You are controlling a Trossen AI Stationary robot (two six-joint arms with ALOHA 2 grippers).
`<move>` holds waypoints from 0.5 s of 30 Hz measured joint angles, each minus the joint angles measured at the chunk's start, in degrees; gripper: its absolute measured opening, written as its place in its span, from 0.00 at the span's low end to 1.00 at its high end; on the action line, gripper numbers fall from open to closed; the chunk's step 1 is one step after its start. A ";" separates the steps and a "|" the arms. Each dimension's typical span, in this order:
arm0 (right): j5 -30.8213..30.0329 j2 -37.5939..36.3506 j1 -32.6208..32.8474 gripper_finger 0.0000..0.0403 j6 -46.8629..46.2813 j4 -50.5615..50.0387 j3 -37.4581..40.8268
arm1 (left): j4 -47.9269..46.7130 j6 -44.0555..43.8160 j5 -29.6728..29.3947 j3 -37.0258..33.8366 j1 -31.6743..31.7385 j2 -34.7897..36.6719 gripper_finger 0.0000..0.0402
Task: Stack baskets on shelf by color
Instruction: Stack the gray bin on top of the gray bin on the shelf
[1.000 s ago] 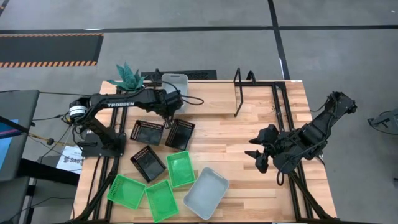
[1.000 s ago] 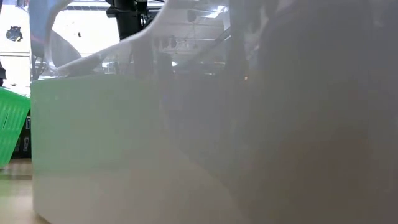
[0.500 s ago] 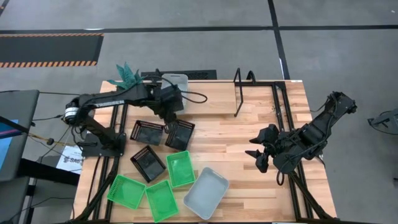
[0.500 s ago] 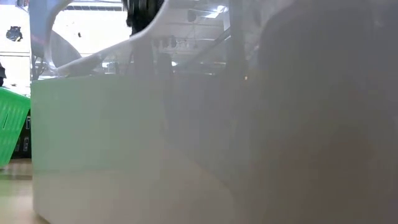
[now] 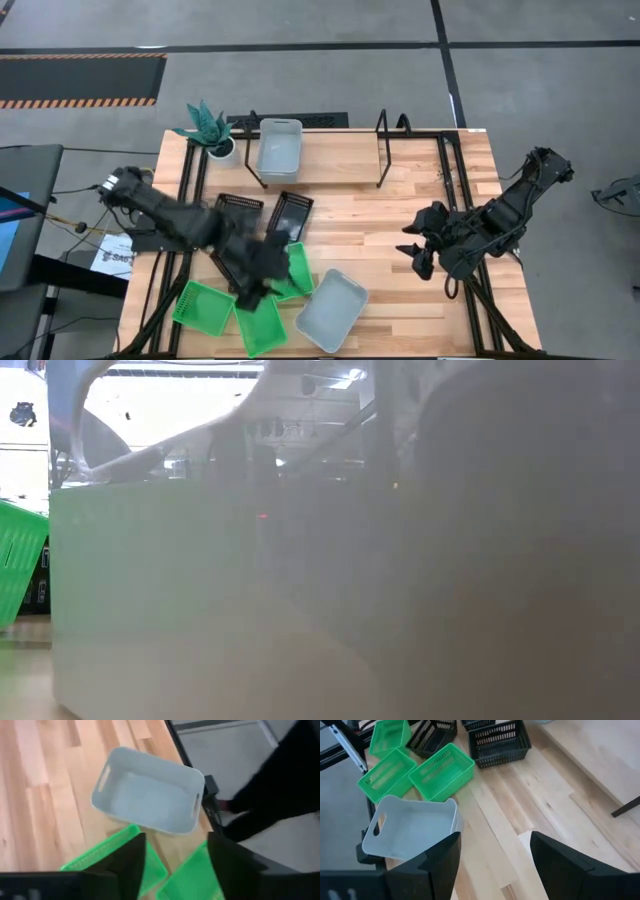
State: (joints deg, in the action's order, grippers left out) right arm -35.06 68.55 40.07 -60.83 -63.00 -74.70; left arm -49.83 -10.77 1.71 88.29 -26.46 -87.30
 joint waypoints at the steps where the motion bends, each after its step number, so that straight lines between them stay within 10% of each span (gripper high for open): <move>1: 0.34 0.00 0.12 0.66 0.07 0.06 0.00 | 1.30 -0.46 -3.30 0.00 -1.58 -0.77 0.58; 7: 0.73 0.02 0.90 0.66 1.35 0.32 0.00 | 3.13 -4.64 -8.37 0.01 -6.30 -7.91 0.76; 15: 0.84 0.02 0.86 0.66 1.53 0.02 0.00 | 12.05 -1.78 -6.44 0.00 -8.48 -16.63 0.77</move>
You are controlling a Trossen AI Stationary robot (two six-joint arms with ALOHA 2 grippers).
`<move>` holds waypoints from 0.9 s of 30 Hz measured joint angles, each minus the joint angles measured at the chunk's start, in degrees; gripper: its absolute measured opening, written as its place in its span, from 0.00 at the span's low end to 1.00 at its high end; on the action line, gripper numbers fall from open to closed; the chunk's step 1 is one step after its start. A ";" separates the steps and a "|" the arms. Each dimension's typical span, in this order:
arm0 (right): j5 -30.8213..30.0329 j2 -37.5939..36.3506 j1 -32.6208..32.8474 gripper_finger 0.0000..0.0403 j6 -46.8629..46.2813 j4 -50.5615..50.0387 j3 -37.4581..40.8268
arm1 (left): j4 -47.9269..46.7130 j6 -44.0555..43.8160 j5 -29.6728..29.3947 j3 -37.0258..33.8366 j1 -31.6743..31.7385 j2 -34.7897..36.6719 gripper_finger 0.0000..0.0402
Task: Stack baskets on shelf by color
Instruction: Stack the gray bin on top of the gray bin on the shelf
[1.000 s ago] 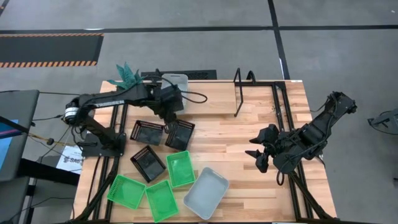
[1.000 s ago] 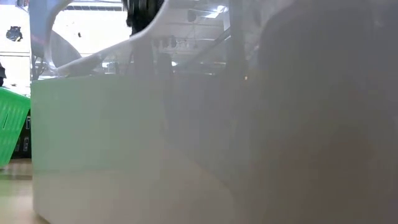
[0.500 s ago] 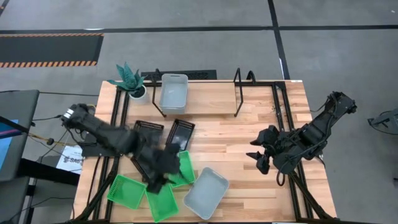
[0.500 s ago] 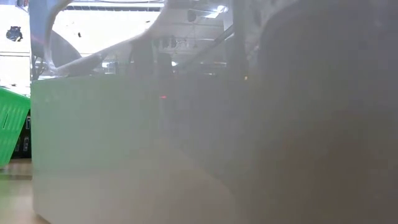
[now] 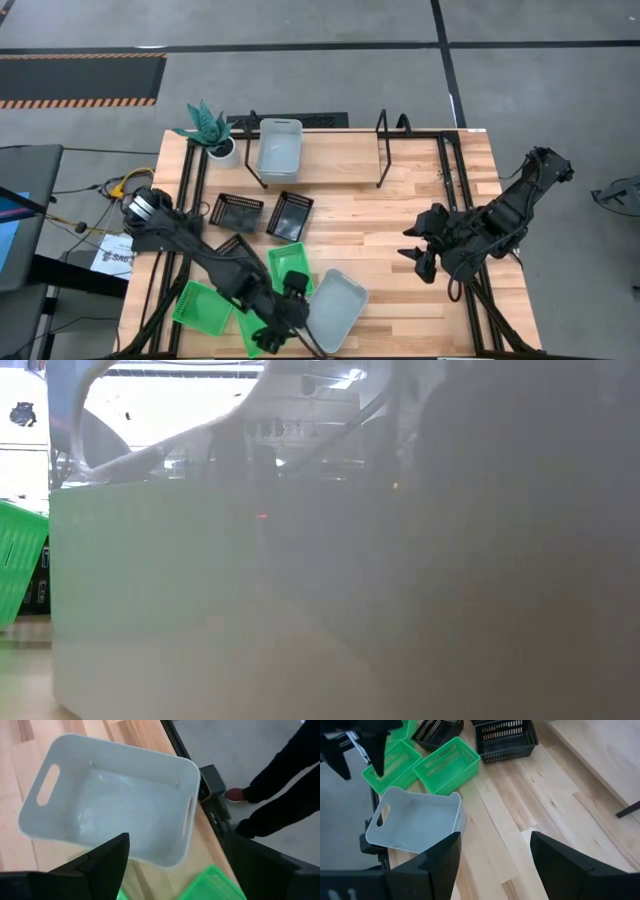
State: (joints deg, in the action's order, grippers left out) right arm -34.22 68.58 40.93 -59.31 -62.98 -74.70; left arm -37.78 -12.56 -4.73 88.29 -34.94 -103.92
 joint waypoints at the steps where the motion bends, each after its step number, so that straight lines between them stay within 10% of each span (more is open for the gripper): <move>1: 0.00 -0.01 0.00 0.66 0.03 0.00 0.00 | 0.81 0.79 -0.04 0.00 0.05 -0.71 0.77; 19: 1.55 0.11 0.76 0.66 1.13 0.00 0.00 | 12.42 1.11 6.11 0.02 -0.37 -14.61 0.75; 27: 1.09 0.11 0.72 0.66 1.31 0.34 0.00 | 11.56 -7.32 4.21 0.07 0.61 -18.18 0.57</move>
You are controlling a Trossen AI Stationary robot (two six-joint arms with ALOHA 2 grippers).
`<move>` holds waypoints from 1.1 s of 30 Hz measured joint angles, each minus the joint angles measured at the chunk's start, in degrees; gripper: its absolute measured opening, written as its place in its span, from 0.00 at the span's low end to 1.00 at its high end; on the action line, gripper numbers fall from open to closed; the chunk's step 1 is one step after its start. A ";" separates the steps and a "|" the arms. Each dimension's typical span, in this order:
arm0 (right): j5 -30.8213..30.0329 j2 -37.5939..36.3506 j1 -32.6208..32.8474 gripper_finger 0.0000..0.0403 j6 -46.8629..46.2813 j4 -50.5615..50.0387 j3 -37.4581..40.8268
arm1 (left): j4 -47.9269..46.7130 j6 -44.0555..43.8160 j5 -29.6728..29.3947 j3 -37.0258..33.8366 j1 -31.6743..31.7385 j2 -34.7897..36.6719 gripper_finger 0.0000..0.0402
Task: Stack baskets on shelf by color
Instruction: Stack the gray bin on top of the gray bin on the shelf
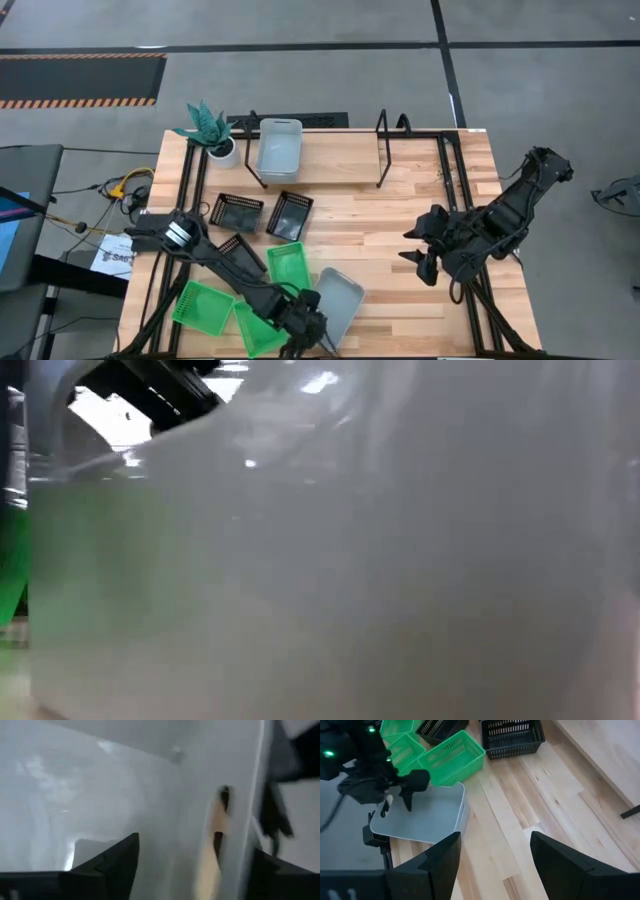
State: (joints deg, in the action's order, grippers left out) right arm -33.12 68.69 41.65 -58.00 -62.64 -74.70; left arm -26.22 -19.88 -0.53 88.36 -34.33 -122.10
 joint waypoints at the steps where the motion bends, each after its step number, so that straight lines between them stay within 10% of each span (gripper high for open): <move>1: 0.00 0.01 0.00 0.66 -0.02 0.17 0.00 | -0.52 -1.24 -1.06 -0.01 0.41 0.00 0.53; 11: 0.04 0.02 0.46 0.66 -0.44 1.84 0.00 | -1.74 -4.40 2.01 0.14 2.31 -0.64 0.03; 22: -2.81 0.02 1.91 0.66 -6.48 0.29 0.00 | -27.33 3.79 0.47 23.28 5.87 -0.31 0.00; 28: -4.45 0.02 4.56 0.66 -8.66 -1.21 0.00 | -53.35 7.03 -14.12 36.98 8.99 2.51 0.00; 33: -8.49 0.02 6.55 0.66 -9.69 -2.89 0.00 | -55.89 8.89 -24.46 37.39 13.82 12.72 0.00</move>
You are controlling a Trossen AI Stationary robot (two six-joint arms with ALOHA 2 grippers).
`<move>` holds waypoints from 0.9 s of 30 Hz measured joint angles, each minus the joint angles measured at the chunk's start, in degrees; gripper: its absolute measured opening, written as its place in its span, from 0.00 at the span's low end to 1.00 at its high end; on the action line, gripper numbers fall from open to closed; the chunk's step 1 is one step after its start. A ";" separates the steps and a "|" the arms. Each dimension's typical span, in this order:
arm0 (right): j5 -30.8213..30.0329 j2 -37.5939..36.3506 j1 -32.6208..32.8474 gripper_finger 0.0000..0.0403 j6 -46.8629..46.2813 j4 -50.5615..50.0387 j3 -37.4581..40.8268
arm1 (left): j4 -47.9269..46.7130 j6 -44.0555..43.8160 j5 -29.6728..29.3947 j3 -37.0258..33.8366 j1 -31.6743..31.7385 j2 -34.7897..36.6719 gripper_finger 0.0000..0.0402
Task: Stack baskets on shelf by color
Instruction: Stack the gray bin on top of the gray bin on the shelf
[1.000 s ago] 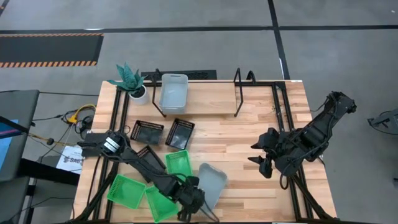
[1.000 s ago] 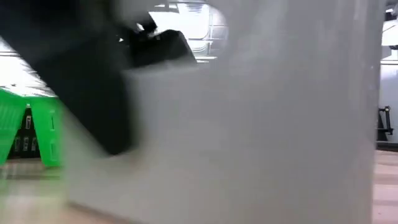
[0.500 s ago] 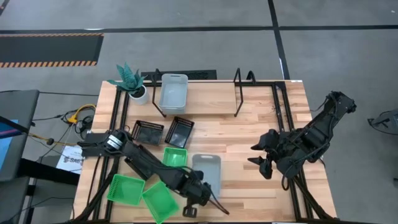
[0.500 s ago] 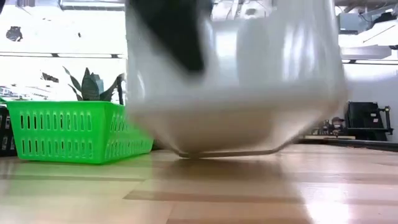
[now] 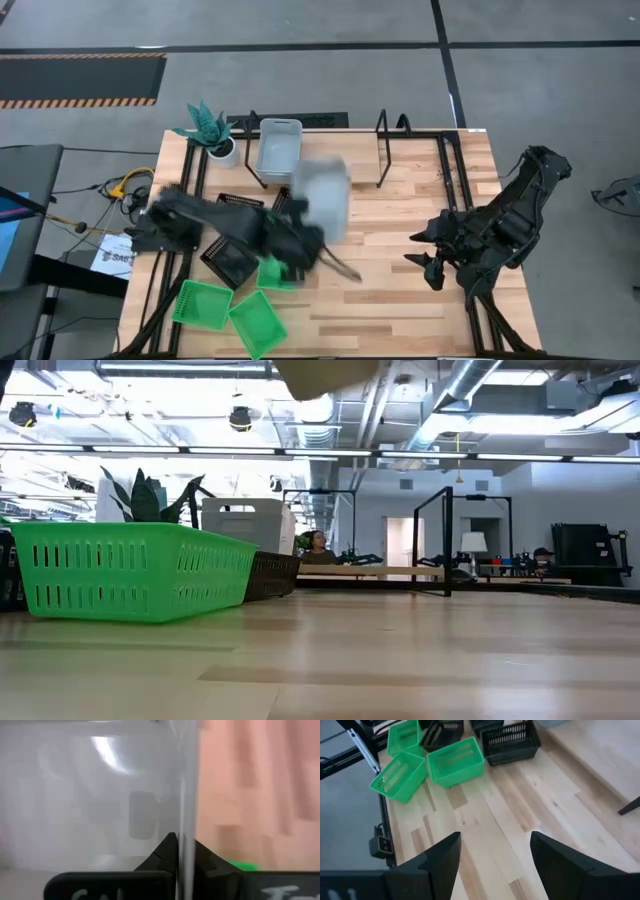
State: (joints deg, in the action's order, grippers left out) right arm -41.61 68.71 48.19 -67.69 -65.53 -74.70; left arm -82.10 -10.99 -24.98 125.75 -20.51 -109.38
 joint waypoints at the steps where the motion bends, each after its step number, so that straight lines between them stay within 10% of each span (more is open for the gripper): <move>1: -0.74 0.00 0.17 0.66 0.01 -0.32 0.00 | -0.21 0.22 -2.58 -0.87 1.26 2.29 0.00; 7: -2.41 0.00 -0.36 0.66 0.62 -1.30 0.00 | -5.77 2.65 -13.29 -9.43 12.09 12.97 0.00; 27: -2.46 0.00 -1.87 0.66 -1.30 -1.78 0.00 | 15.63 30.09 9.54 -41.65 38.24 22.82 0.00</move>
State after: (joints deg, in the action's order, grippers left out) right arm -44.07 68.71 46.33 -68.99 -67.31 -74.70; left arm -66.47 19.11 -15.44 84.10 17.73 -86.57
